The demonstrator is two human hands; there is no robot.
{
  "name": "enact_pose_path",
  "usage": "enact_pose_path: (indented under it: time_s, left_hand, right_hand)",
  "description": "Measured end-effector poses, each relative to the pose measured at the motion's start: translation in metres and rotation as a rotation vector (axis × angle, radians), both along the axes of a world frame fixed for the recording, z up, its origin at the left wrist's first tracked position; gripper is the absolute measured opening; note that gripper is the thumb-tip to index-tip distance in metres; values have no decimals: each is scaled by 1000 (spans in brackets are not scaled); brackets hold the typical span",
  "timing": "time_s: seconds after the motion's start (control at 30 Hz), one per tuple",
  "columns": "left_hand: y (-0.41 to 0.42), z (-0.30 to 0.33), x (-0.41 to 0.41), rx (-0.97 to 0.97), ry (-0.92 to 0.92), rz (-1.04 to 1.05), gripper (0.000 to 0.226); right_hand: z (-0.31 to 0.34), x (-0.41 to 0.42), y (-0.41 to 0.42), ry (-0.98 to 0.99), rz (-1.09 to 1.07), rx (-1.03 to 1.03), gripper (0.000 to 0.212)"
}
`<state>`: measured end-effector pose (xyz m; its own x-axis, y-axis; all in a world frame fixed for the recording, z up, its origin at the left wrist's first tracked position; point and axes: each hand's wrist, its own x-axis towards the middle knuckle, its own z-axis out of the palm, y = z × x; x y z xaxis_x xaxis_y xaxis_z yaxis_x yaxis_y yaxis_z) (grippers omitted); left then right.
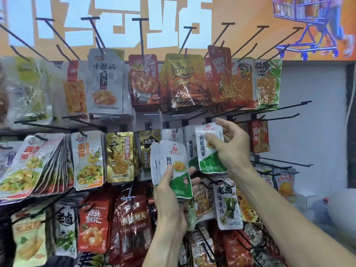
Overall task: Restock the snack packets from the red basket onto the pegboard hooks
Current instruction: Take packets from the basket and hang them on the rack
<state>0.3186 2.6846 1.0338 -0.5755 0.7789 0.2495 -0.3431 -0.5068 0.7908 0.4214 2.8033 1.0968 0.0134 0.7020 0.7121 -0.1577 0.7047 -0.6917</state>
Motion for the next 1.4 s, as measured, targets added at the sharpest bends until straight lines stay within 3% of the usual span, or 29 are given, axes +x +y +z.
enact_pose_path:
  time_s: [0.17,0.57,0.83,1.03,1.13,1.23,1.3,1.4]
  left_hand:
    - [-3,1,2,20,17,-6,40]
    - [-3,6,2,84,-99,-55,39]
    - [-1,4,-2,108,-129,-80,44]
    - [7,4,-3,115,-169,-103,46]
    - [11,4,-3,116,-193,-113,46]
    - [14,6,-1,110,-201,-97,40]
    - [19,6,2,86,-161,-70,39]
    - [21,5,9,75,-135,-47,43]
  right_hand:
    - [0,0,-2,21,-33,61,55]
    - [9,-7,6,-140,-112,14,59]
    - [18,-14,8,-320,-241,-28,58]
    - [17,-34,25,-422,-221,-86,58]
    - [12,-24,16,-306,-241,-105,57]
    - [-5,-12,-16,-46,-60,-189,51]
    - [-16,-12,-32,0,117,-294,53]
    - [-24,-14,-35,54,150,-307,50]
